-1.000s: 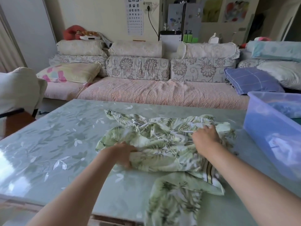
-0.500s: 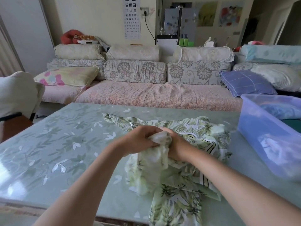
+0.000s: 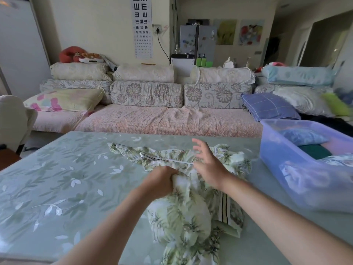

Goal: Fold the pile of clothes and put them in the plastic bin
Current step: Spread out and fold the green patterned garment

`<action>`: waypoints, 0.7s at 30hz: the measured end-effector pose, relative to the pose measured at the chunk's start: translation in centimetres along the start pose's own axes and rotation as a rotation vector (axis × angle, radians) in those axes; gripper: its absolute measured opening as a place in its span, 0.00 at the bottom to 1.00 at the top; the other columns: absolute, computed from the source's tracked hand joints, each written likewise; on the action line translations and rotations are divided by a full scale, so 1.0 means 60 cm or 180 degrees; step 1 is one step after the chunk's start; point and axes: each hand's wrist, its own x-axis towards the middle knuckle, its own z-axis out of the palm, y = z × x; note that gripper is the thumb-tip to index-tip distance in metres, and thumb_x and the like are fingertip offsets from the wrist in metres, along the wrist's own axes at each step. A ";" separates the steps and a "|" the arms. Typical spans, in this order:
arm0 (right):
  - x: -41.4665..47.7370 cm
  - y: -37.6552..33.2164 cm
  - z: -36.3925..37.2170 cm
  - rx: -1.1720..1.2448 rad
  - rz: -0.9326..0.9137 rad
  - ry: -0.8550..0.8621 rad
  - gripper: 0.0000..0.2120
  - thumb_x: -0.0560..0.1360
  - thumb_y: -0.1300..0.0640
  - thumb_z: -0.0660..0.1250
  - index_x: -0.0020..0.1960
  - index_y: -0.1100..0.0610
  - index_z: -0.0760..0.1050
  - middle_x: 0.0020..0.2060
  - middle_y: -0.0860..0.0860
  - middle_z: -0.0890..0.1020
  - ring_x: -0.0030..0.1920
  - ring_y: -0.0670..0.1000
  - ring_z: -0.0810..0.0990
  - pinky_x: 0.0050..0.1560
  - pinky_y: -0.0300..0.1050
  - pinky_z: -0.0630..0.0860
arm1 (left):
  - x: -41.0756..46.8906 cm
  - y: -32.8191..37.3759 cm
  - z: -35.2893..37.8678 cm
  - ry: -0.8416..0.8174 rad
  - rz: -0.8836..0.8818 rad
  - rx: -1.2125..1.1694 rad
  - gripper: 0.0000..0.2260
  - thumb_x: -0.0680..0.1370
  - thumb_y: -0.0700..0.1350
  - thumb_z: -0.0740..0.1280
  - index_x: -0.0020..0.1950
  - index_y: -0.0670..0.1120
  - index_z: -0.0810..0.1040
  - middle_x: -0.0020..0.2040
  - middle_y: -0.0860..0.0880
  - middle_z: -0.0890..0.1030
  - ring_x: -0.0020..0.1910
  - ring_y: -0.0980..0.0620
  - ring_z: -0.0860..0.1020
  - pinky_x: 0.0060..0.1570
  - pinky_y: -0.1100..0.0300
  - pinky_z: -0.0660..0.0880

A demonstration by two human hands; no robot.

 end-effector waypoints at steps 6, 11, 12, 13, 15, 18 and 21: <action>-0.048 0.034 0.026 -0.3127 -0.1180 -0.1037 0.55 0.70 0.38 0.70 0.75 0.35 0.27 0.77 0.47 0.27 0.79 0.54 0.34 0.77 0.58 0.43 | 0.019 0.015 -0.016 -0.0271 -0.0419 -0.0770 0.07 0.75 0.35 0.62 0.49 0.39 0.79 0.40 0.44 0.82 0.39 0.45 0.79 0.38 0.53 0.76; -0.040 0.065 -0.008 -0.2888 -0.0987 -0.0148 0.42 0.71 0.74 0.63 0.77 0.44 0.59 0.70 0.54 0.69 0.42 0.52 0.78 0.35 0.38 0.75 | 0.000 0.009 -0.042 -0.1384 -0.0166 -0.3344 0.17 0.77 0.29 0.66 0.64 0.41 0.74 0.43 0.48 0.80 0.45 0.49 0.79 0.54 0.52 0.78; -0.035 0.071 -0.019 -0.3059 -0.1077 -0.0018 0.36 0.71 0.75 0.64 0.73 0.49 0.66 0.61 0.54 0.75 0.39 0.53 0.79 0.33 0.41 0.78 | 0.005 0.004 -0.034 -0.1310 -0.0107 -0.3152 0.24 0.77 0.28 0.65 0.69 0.45 0.71 0.49 0.49 0.82 0.51 0.49 0.81 0.59 0.51 0.76; -0.031 0.078 -0.029 -0.3219 -0.1172 0.0089 0.31 0.69 0.75 0.67 0.67 0.53 0.72 0.53 0.54 0.79 0.36 0.52 0.79 0.30 0.42 0.77 | 0.010 0.001 -0.025 -0.1143 -0.0018 -0.2811 0.30 0.76 0.27 0.65 0.72 0.51 0.68 0.57 0.50 0.82 0.58 0.50 0.80 0.60 0.51 0.76; -0.022 0.103 -0.044 -0.3564 -0.1203 0.0374 0.24 0.62 0.73 0.75 0.55 0.58 0.79 0.44 0.54 0.78 0.30 0.51 0.76 0.22 0.39 0.67 | 0.022 -0.008 -0.004 -0.0864 0.0279 -0.1755 0.40 0.73 0.31 0.69 0.73 0.66 0.59 0.69 0.51 0.74 0.70 0.52 0.71 0.63 0.53 0.74; -0.005 0.119 -0.058 -0.4035 -0.0289 0.0922 0.29 0.64 0.69 0.75 0.63 0.56 0.73 0.63 0.61 0.74 0.46 0.57 0.79 0.31 0.44 0.73 | 0.033 -0.017 0.030 -0.0875 0.0450 0.0060 0.48 0.70 0.50 0.75 0.73 0.75 0.43 0.80 0.54 0.53 0.78 0.49 0.51 0.74 0.40 0.55; 0.006 0.130 -0.062 -0.4297 0.0534 0.1083 0.43 0.75 0.62 0.63 0.81 0.54 0.41 0.78 0.66 0.41 0.74 0.66 0.60 0.66 0.60 0.68 | 0.053 -0.018 0.068 -0.0952 0.0424 0.0595 0.47 0.72 0.60 0.72 0.73 0.74 0.37 0.80 0.55 0.40 0.78 0.46 0.38 0.73 0.33 0.40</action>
